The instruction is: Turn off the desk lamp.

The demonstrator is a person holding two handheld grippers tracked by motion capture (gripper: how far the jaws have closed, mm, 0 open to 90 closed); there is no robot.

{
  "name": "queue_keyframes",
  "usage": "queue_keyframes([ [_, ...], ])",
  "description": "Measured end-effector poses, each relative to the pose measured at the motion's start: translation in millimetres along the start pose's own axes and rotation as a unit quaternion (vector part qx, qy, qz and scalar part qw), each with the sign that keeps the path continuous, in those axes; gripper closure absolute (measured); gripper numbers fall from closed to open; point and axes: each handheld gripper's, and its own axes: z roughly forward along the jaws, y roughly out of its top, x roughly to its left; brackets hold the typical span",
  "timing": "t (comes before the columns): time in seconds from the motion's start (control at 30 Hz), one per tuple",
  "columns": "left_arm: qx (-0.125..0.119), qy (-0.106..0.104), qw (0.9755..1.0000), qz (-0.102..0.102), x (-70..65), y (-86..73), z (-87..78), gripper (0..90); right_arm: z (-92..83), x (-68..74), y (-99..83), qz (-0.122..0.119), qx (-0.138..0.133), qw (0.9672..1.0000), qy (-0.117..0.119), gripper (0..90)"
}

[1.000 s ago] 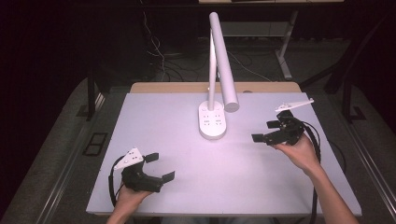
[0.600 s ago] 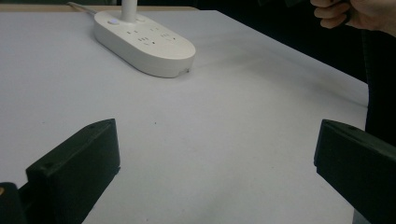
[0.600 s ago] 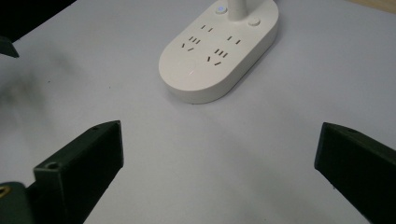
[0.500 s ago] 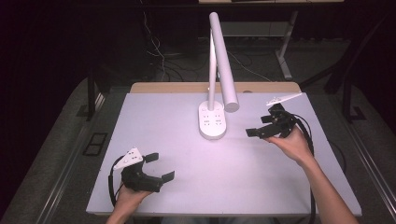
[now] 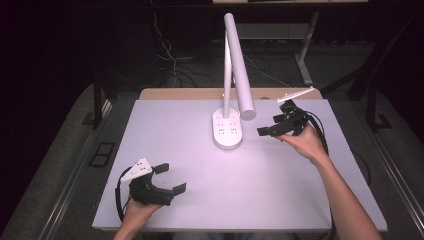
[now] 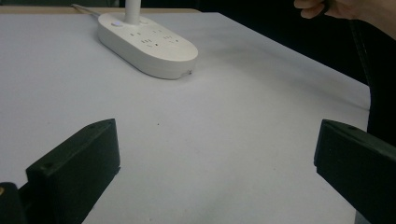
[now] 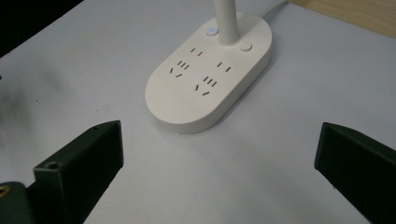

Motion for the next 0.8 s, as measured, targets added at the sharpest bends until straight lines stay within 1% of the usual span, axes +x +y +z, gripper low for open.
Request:
queue_keyframes([
  [0.13,0.000,0.000,1.0000,0.000,0.1,0.0,0.1,0.0,4.4,-1.7,6.6,-0.001,0.001,1.0000,0.000,1.3],
  [0.17,0.001,0.000,1.0000,0.000,-0.1,0.0,0.2,0.0,7.7,-3.4,10.6,-0.006,0.001,1.0000,-0.001,1.2],
  [0.2,0.001,-0.001,1.0000,0.002,-0.1,0.1,0.3,0.0,8.8,-3.4,12.6,0.000,0.002,1.0000,0.000,1.3],
  [0.37,0.002,-0.002,1.0000,0.003,-0.5,0.1,0.7,0.0,16.8,-6.1,17.8,0.001,0.000,1.0000,0.002,1.3],
  [0.43,0.002,-0.003,1.0000,0.003,-0.3,0.2,0.5,0.0,25.7,-8.2,21.9,0.002,0.005,1.0000,0.004,1.3],
  [0.57,-0.001,0.000,1.0000,0.001,0.2,0.6,-1.0,0.0,35.4,-11.0,26.3,0.007,0.001,1.0000,0.007,1.3],
  [0.7,-0.002,0.001,1.0000,0.002,0.7,0.7,-1.5,0.0,43.0,-12.8,30.2,0.010,0.003,0.9999,0.008,1.4],
  [0.73,-0.002,0.000,1.0000,0.002,0.6,0.7,-1.4,0.0,45.4,-13.4,31.7,0.012,0.003,0.9999,0.009,3.3],
  [0.77,-0.001,0.000,1.0000,0.002,0.4,0.7,-1.3,0.0,46.7,-14.0,33.0,0.011,-0.001,0.9998,0.015,9.1],
  [0.8,-0.001,0.000,1.0000,0.002,0.2,0.7,-1.2,0.0,48.7,-14.3,35.9,0.012,-0.013,0.9996,0.021,13.3],
])
